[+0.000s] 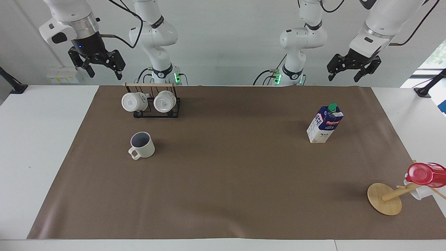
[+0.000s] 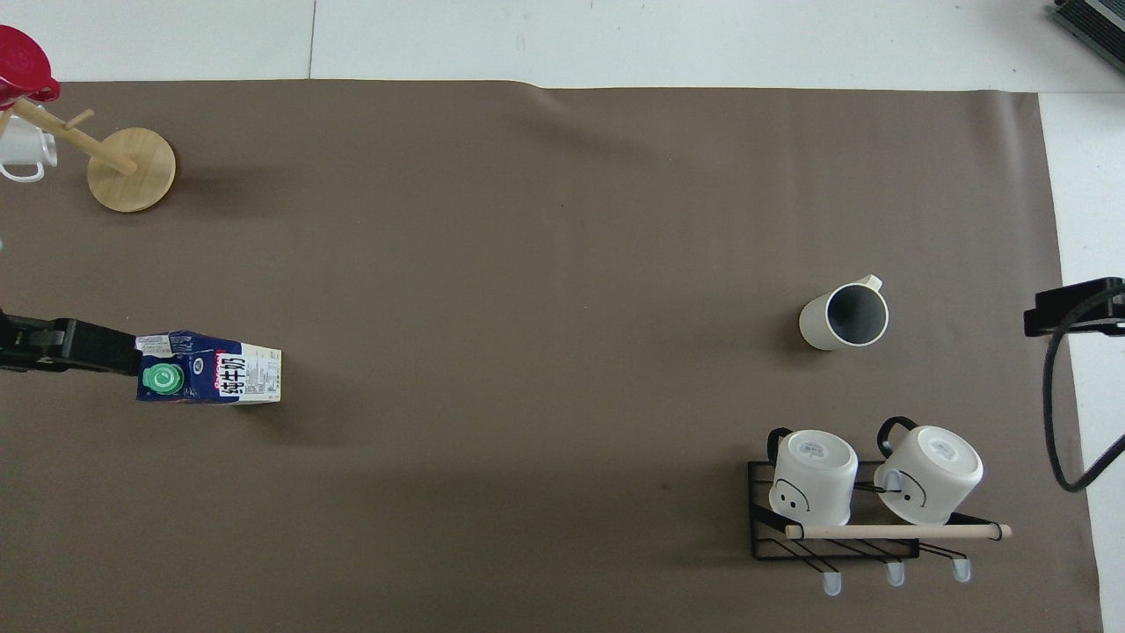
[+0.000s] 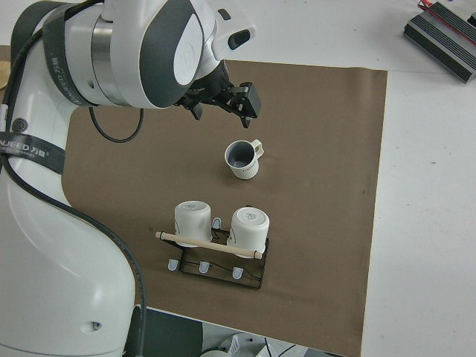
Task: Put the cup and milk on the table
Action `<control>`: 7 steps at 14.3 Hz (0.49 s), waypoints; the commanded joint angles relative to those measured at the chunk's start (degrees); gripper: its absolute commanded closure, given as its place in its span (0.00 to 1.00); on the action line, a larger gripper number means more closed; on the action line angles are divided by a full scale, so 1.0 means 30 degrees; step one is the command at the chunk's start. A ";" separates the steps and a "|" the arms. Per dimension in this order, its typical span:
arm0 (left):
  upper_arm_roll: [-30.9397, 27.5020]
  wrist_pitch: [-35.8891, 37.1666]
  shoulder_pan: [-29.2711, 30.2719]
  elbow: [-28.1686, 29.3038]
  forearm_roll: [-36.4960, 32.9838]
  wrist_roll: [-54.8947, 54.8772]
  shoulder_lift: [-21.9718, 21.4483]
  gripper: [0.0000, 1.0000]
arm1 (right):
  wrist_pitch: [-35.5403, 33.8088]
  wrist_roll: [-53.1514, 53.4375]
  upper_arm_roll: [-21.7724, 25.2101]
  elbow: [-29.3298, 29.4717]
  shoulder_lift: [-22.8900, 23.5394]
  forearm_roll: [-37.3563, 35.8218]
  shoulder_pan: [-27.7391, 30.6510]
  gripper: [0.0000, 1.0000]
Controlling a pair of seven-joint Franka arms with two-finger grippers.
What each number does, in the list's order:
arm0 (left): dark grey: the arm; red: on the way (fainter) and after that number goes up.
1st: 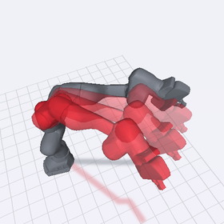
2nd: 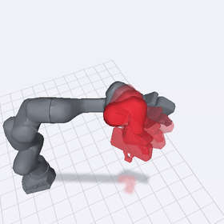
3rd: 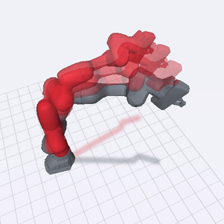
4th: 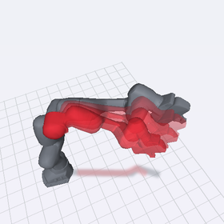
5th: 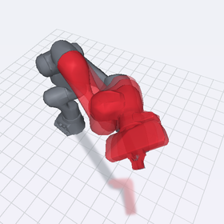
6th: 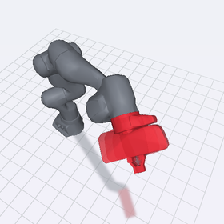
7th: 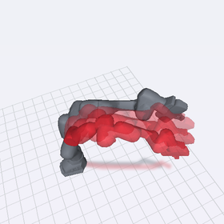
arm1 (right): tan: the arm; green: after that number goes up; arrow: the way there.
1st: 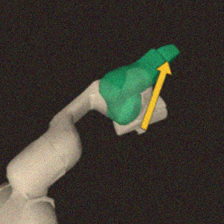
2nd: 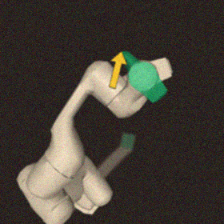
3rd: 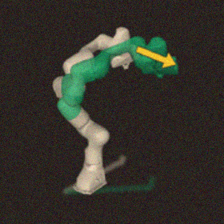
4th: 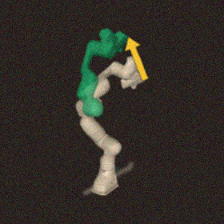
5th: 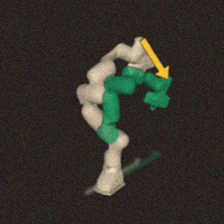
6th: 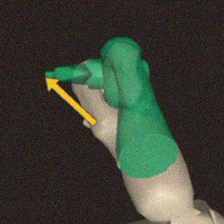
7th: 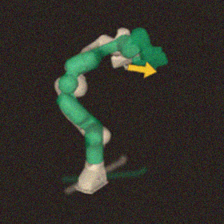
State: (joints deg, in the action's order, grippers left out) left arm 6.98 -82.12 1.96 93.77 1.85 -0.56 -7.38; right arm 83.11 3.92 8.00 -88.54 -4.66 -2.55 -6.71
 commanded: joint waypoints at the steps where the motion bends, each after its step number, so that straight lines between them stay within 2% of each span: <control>1: 0.0106 0.0361 0.0255 -0.0347 0.0320 0.0071 0.0028 0.00 | 0.0040 0.0510 -0.0176 -0.0547 -0.0497 0.0148 -0.0107 0.00; 2: 0.0106 0.0390 0.0255 -0.0347 0.0320 0.0071 0.0028 0.00 | 0.0331 0.0888 -0.0176 -0.0663 -0.0439 0.0148 -0.0078 0.00; 7: 0.0106 0.0390 0.0255 -0.0347 0.0320 0.0071 0.0028 0.00 | 0.5074 0.2588 -0.0205 -0.3531 -0.0059 0.0206 -0.1803 0.00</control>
State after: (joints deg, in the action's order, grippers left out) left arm 6.98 -82.12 1.96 93.76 1.85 -0.56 -7.38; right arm 94.16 9.06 7.74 -95.04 -4.33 -2.35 -10.83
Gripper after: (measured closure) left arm 0.000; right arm 0.000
